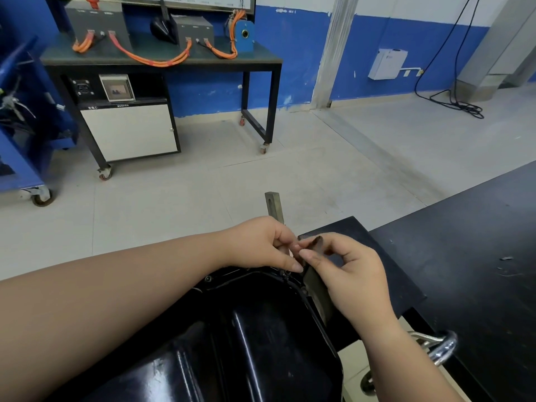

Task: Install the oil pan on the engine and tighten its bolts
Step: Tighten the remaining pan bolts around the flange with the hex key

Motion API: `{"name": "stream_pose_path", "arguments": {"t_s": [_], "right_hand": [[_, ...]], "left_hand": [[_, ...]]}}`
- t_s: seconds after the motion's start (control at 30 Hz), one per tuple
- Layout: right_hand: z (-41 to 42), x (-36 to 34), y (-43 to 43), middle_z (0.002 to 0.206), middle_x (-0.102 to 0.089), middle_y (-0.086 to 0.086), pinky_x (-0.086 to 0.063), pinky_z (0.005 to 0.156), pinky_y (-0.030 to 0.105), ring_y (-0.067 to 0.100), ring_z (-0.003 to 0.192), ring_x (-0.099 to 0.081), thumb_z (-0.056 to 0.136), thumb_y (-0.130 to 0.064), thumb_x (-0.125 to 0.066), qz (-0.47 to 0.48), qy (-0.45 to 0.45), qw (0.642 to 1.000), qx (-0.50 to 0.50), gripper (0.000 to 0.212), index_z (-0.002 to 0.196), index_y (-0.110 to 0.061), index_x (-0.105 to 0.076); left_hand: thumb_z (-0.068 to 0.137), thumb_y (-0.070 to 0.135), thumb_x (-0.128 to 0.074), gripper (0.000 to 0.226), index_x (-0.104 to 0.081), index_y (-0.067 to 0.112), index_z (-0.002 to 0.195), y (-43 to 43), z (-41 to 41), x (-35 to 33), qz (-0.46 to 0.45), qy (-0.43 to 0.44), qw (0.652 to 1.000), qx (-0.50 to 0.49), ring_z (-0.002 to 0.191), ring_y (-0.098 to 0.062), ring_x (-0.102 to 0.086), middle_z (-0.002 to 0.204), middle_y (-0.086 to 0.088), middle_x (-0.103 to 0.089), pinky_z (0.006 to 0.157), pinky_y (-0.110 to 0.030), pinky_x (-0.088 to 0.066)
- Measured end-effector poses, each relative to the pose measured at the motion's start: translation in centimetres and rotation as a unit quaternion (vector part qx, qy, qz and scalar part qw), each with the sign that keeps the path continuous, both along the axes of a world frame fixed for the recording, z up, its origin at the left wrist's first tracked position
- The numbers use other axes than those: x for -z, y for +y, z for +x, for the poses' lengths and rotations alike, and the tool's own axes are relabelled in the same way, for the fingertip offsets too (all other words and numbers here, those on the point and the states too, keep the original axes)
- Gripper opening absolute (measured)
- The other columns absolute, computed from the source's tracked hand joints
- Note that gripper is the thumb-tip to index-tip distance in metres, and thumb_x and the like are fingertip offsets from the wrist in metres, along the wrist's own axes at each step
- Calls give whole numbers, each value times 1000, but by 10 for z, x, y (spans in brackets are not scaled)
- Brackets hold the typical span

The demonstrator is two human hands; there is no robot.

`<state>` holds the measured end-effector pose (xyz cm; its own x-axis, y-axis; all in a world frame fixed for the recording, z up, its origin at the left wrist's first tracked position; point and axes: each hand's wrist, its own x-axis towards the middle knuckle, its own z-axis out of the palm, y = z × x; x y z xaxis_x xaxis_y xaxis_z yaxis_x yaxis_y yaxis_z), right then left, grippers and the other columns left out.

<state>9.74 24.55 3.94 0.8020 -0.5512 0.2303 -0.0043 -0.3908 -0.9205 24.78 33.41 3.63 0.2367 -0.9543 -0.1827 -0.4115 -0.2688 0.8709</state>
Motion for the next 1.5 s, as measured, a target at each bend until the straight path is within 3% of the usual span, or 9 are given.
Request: {"name": "stream_pose_path", "arguments": {"t_s": [0.1,0.2,0.37,0.57,0.7,0.97,1.1,1.33,1.5], "right_hand": [[1,5,3,70,-66,-2,-46,62,22,14,68,-59,70,-17,-77,-18,-9,999,37,15,65,-21,-63],[1,6,5,73,-66,-3,-47,66,27,17,71,-59,72,-15,-76,-5,-17,1000,24,13,71,-20,-64],[-7,3,2,94,-72,-15,-49,80,13,5,95,-65,86,-1,-62,-32,-13,999,-40,32,95,-30,-71],[-4,6,7,86,-72,-16,-47,71,9,1,84,-66,80,-2,-69,-59,-28,998,10,32,84,-33,-73],[0,9,8,69,-67,-3,-50,64,22,11,69,-62,71,-16,-77,-66,-26,995,65,10,69,-22,-69],[-7,7,4,94,-67,-15,-49,76,15,8,88,-63,86,-9,-64,-71,9,997,-28,29,95,-36,-67],[-7,10,4,89,-72,-10,-48,76,10,4,91,-66,84,1,-65,-10,-4,1000,-10,28,88,-25,-74],[-1,14,6,66,-64,1,-48,60,20,12,66,-59,70,-20,-77,-46,-4,998,51,14,68,-13,-65],[-6,15,5,84,-71,-13,-46,71,8,1,84,-65,82,-8,-67,-25,-12,1000,-4,20,86,-28,-71]], "left_hand": [[74,17,-78,25,-60,31,63,-1,-3,-2,-2,-4,1000,4,60,-17,-41,60,-2,-50,62,-27,-33],[74,17,-77,29,-56,29,58,-2,-4,-3,-3,-36,999,4,57,-11,-40,56,5,-46,58,-24,-34],[77,16,-75,30,-57,31,58,-3,-3,-3,-4,-48,999,4,58,-13,-42,57,3,-48,60,-26,-35],[74,17,-78,21,-61,28,72,-3,-4,-1,-14,-43,999,10,63,-14,-46,65,-8,-53,62,-31,-39],[73,19,-78,26,-55,26,64,-3,-5,-3,-10,-72,997,11,57,-10,-42,60,1,-50,58,-25,-35],[79,13,-73,13,-68,4,87,-2,-4,-4,-11,-62,998,13,63,-17,-43,68,-12,-55,62,-27,-34],[79,14,-73,11,-69,6,85,-1,-3,-3,-7,-53,999,11,60,-12,-43,62,-3,-50,61,-24,-33],[76,22,-76,17,-61,23,70,-2,-5,-4,9,-77,997,20,57,-11,-43,60,2,-51,60,-26,-35],[77,20,-75,11,-67,13,77,-3,-3,-1,-5,-90,996,14,62,-9,-47,66,-7,-61,62,-27,-41]]}}
